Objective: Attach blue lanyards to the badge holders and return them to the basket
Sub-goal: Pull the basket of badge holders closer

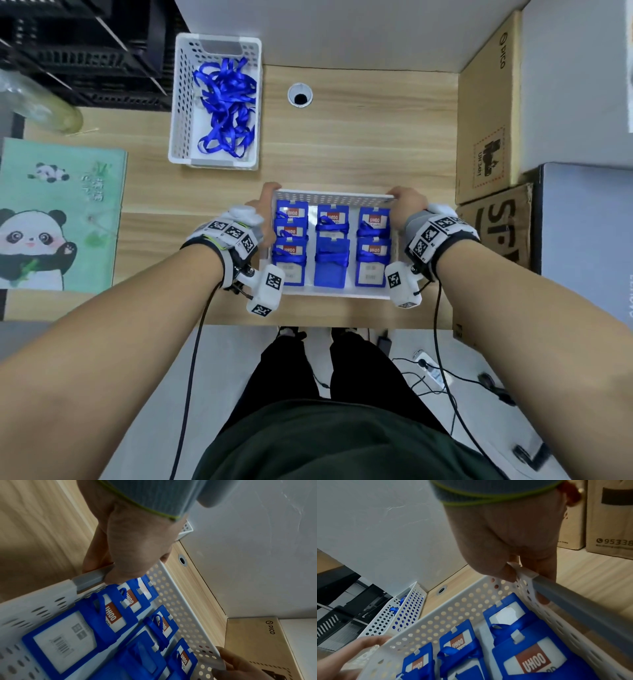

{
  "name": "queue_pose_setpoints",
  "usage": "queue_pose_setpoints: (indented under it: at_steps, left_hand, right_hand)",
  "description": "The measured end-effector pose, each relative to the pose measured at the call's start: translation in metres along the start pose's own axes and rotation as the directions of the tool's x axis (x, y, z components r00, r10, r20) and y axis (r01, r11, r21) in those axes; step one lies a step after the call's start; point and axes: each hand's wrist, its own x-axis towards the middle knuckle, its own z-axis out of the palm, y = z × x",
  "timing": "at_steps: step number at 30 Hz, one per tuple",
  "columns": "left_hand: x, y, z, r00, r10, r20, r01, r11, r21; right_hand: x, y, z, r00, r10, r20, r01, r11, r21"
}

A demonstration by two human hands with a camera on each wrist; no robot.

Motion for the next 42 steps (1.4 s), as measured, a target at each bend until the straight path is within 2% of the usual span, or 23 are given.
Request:
queue_pose_setpoints:
  at_steps: [3, 6, 8, 10, 11, 13, 15, 18, 21, 25, 30, 33, 35, 38, 42]
  left_hand:
    - [-0.005, -0.005, -0.005, 0.999, -0.02, 0.034, 0.022, 0.998, -0.052]
    - [-0.006, -0.005, -0.022, 0.994, -0.069, -0.08, 0.062, 0.994, -0.088]
    - [-0.004, -0.002, -0.04, 0.97, -0.152, -0.192, 0.127, 0.982, -0.137]
    - [0.001, 0.003, -0.058, 0.929, -0.281, -0.242, 0.215, 0.94, -0.265]
    - [0.004, 0.004, -0.068, 0.901, -0.355, -0.248, 0.276, 0.913, -0.302]
    - [0.014, 0.001, -0.087, 0.868, -0.426, -0.256, 0.353, 0.891, -0.286]
    - [0.031, -0.009, -0.099, 0.863, -0.452, -0.227, 0.388, 0.879, -0.277]
    - [0.056, -0.022, -0.103, 0.922, -0.38, -0.076, 0.349, 0.899, -0.266]
    - [0.063, -0.025, -0.097, 0.941, -0.339, 0.016, 0.336, 0.924, -0.184]
    - [0.053, -0.015, -0.092, 0.954, -0.294, -0.055, 0.288, 0.953, -0.09]
    - [0.044, -0.007, -0.095, 0.958, -0.285, 0.02, 0.285, 0.946, -0.152]
    - [0.045, -0.008, -0.093, 0.949, -0.316, 0.001, 0.303, 0.908, -0.289]
    - [0.041, -0.005, -0.094, 0.933, -0.36, -0.022, 0.311, 0.832, -0.459]
    - [0.039, -0.002, -0.092, 0.925, -0.38, -0.031, 0.295, 0.764, -0.574]
    - [0.035, 0.005, -0.092, 0.955, -0.293, -0.048, 0.233, 0.839, -0.492]
  right_hand:
    - [-0.004, -0.004, -0.001, 1.0, 0.002, 0.01, -0.003, 0.999, 0.038]
    - [-0.006, -0.016, -0.006, 1.0, 0.017, 0.019, -0.017, 1.0, 0.015]
    - [-0.006, -0.028, -0.013, 1.0, 0.013, -0.01, -0.013, 1.0, 0.007]
    - [-0.004, -0.039, -0.02, 1.0, -0.003, -0.03, 0.003, 1.0, 0.005]
    - [-0.004, -0.047, -0.024, 1.0, -0.012, -0.029, 0.012, 1.0, 0.018]
    - [0.001, -0.063, -0.028, 0.998, -0.02, -0.062, 0.022, 0.999, 0.029]
    - [0.004, -0.076, -0.032, 0.995, -0.026, -0.097, 0.028, 0.999, 0.023]
    - [0.004, -0.093, -0.032, 0.995, -0.054, -0.085, 0.057, 0.998, 0.032]
    - [0.008, -0.103, -0.03, 0.995, -0.069, -0.077, 0.07, 0.998, 0.002]
    - [0.014, -0.11, -0.03, 0.995, -0.089, -0.033, 0.09, 0.995, 0.032]
    - [0.022, -0.118, -0.04, 0.993, -0.115, -0.034, 0.117, 0.99, 0.08]
    - [0.027, -0.118, -0.049, 0.992, -0.118, -0.051, 0.123, 0.985, 0.121]
    - [0.031, -0.117, -0.053, 0.992, -0.112, -0.056, 0.12, 0.98, 0.159]
    - [0.035, -0.111, -0.057, 0.994, -0.094, -0.057, 0.103, 0.974, 0.2]
    - [0.042, -0.1, -0.062, 0.997, -0.054, -0.062, 0.068, 0.967, 0.246]
